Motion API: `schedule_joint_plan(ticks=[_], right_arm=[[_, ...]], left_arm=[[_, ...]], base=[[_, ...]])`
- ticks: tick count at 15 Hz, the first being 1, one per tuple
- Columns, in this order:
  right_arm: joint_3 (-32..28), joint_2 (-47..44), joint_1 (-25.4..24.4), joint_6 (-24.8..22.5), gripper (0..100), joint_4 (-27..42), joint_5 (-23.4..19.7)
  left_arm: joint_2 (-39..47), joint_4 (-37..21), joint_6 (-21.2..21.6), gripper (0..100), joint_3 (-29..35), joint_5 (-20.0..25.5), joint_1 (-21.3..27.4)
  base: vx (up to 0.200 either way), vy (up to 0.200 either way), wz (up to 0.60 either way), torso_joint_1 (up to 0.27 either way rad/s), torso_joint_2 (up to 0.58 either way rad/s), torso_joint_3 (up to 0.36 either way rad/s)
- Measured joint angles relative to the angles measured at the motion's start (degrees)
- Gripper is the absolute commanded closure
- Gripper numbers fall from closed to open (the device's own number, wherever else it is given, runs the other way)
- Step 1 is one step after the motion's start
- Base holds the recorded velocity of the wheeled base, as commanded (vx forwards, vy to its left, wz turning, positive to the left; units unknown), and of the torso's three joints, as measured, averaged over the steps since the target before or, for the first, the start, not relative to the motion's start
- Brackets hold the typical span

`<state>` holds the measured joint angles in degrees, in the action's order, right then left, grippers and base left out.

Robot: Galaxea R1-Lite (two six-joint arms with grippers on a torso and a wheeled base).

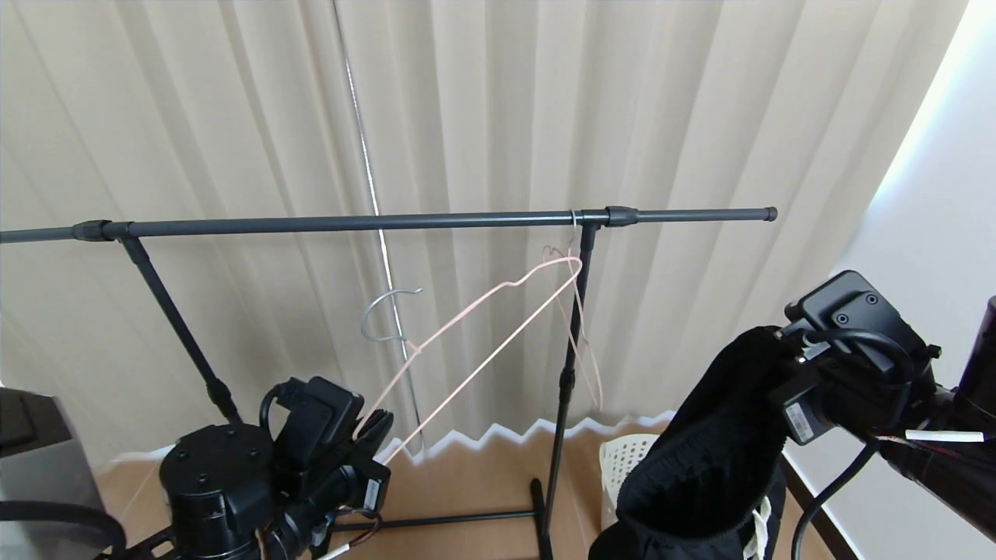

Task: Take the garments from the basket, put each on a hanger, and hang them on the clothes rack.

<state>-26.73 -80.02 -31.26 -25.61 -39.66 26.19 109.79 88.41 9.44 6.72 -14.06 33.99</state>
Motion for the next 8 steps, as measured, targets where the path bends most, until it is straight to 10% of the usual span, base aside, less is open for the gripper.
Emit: schedule_joint_plan(ticks=[6,8], right_arm=[[-6.2,-1.7,0.3,-0.1,100,1.1,2.4],[-9.9,-4.0,0.8,0.4,100,1.2,2.4]], left_arm=[[-17.0,-35.8,0.7,100,5.4,3.1,1.1],[-21.0,-39.0,0.1,100,7.5,7.4,1.2]], base=[[0.0,0.0,0.0,0.0,0.0,0.0],[0.0,0.0,0.0,0.0,0.0,0.0]])
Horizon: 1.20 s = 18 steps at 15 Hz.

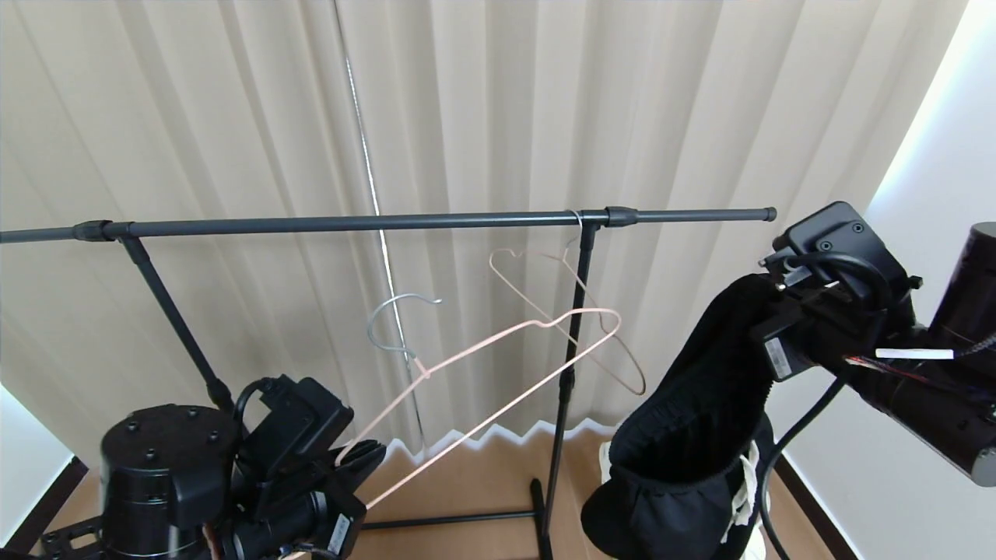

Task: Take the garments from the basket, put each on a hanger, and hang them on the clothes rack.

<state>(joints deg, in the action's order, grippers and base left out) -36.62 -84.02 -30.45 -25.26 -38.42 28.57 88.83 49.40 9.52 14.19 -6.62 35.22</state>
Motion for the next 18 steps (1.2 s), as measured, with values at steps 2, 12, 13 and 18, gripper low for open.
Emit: schedule_joint_plan(ticks=[2,12,13,18], right_arm=[[-0.4,-2.9,0.3,1.7,100,-1.3,0.0],[-0.9,-10.8,-1.4,3.9,100,-7.4,3.9],[-0.9,-11.0,-2.1,4.0,100,-7.4,4.2],[-0.1,-11.4,-6.2,4.1,100,-7.4,6.2]], left_arm=[[-1.7,-0.2,0.4,100,-1.0,2.6,0.2],[3.4,-0.1,-0.1,100,-3.1,5.1,4.9],[4.0,0.0,-0.1,100,-3.1,5.1,5.4],[7.2,3.6,-0.9,100,-2.0,3.7,6.5]], base=[[0.0,0.0,0.0,0.0,0.0,0.0],[0.0,0.0,0.0,0.0,0.0,0.0],[0.0,0.0,0.0,0.0,0.0,0.0],[0.0,0.0,0.0,0.0,0.0,0.0]])
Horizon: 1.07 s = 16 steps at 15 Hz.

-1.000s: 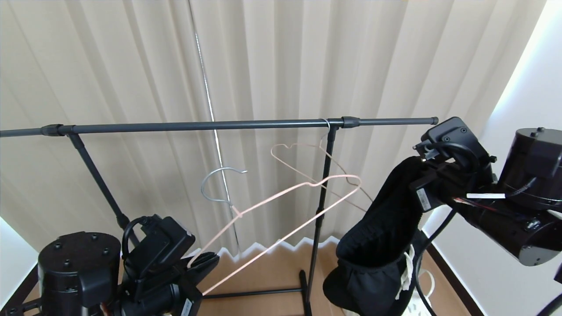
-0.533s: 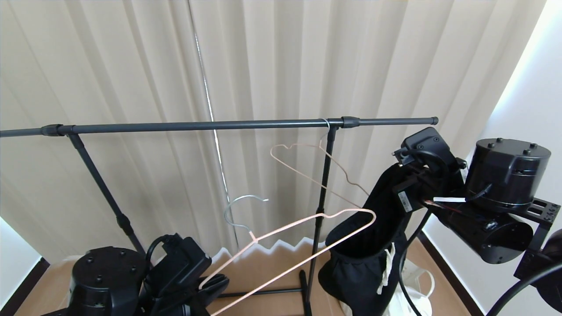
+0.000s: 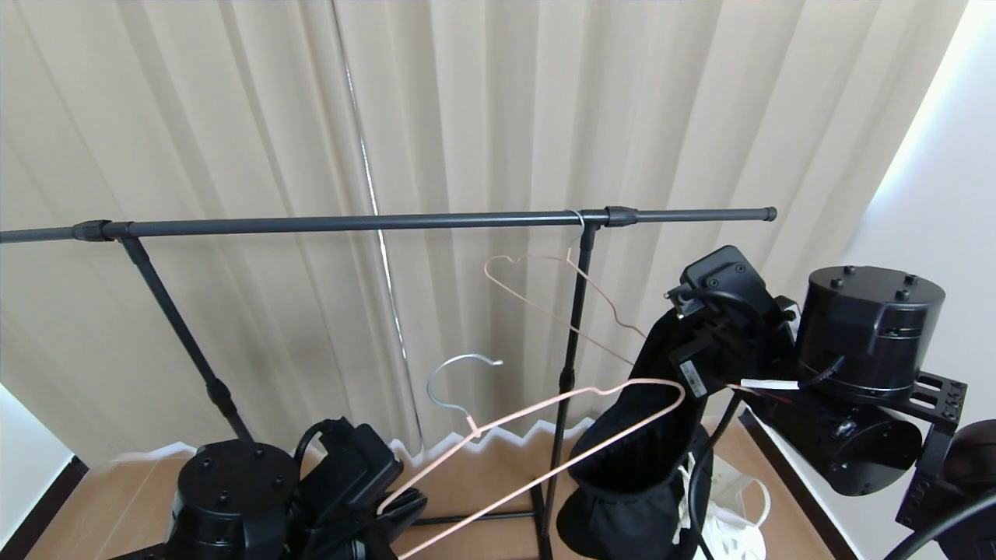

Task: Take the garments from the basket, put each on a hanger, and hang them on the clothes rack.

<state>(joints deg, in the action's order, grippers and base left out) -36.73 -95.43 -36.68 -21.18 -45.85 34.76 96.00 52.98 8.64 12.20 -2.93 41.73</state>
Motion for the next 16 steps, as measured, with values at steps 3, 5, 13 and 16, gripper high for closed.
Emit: schedule_joint_plan(ticks=[3,5,13,16], right_arm=[[0.1,-0.5,-1.8,0.0,100,-0.1,1.1],[-0.2,-1.1,-2.6,0.7,100,-0.1,2.7],[-3.9,-5.3,-5.8,5.8,100,0.1,6.2],[-6.0,-5.6,-5.9,8.0,100,0.3,9.7]], left_arm=[[2.9,3.9,-0.1,100,0.1,-3.2,0.1],[5.2,9.3,-0.1,100,-0.1,-4.1,0.1],[9.7,13.4,-1.4,100,-0.5,-5.2,0.9],[10.0,13.5,-2.2,100,-0.8,-6.7,2.7]], base=[[0.0,0.0,0.0,0.0,0.0,0.0],[0.0,0.0,0.0,0.0,0.0,0.0],[0.0,0.0,0.0,0.0,0.0,0.0],[0.0,0.0,0.0,0.0,0.0,0.0]])
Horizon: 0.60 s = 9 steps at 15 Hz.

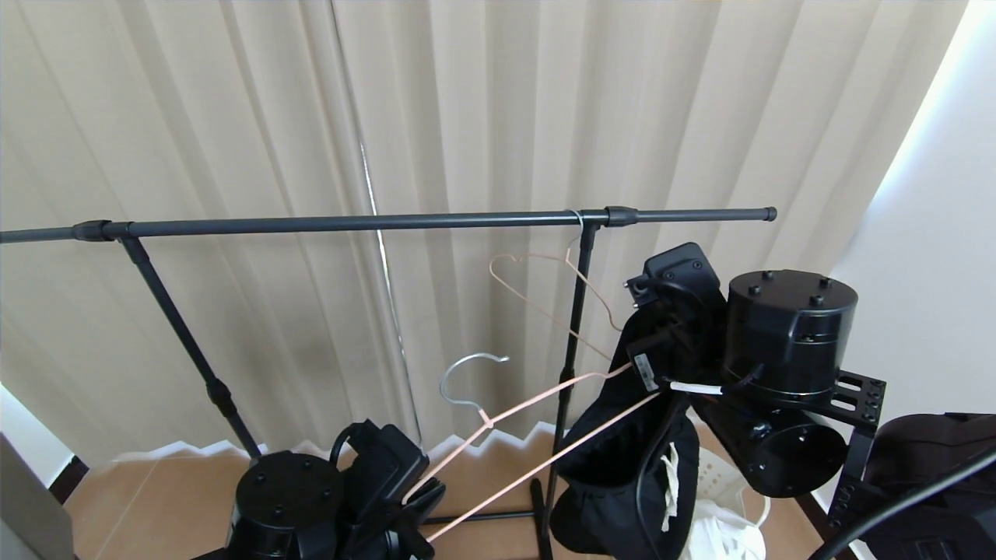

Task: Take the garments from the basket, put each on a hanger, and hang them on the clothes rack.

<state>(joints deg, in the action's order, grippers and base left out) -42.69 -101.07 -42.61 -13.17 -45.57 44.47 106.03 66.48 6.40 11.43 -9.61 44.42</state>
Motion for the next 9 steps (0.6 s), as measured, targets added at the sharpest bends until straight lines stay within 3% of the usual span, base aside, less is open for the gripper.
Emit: schedule_joint_plan(ticks=[5,7,9], right_arm=[[-3.1,-0.5,0.4,1.0,100,-0.1,7.0],[-3.8,-1.0,0.7,1.2,100,-0.1,7.5],[-3.9,-1.5,0.7,1.2,100,-0.2,7.6]], left_arm=[[1.4,2.0,-2.0,100,2.1,-9.1,1.3],[2.9,2.2,-3.6,100,4.3,-13.1,2.2],[3.8,2.5,-4.9,100,5.7,-13.9,3.3]], base=[[0.0,0.0,0.0,0.0,0.0,0.0],[0.0,0.0,0.0,0.0,0.0,0.0],[0.0,0.0,0.0,0.0,0.0,0.0]])
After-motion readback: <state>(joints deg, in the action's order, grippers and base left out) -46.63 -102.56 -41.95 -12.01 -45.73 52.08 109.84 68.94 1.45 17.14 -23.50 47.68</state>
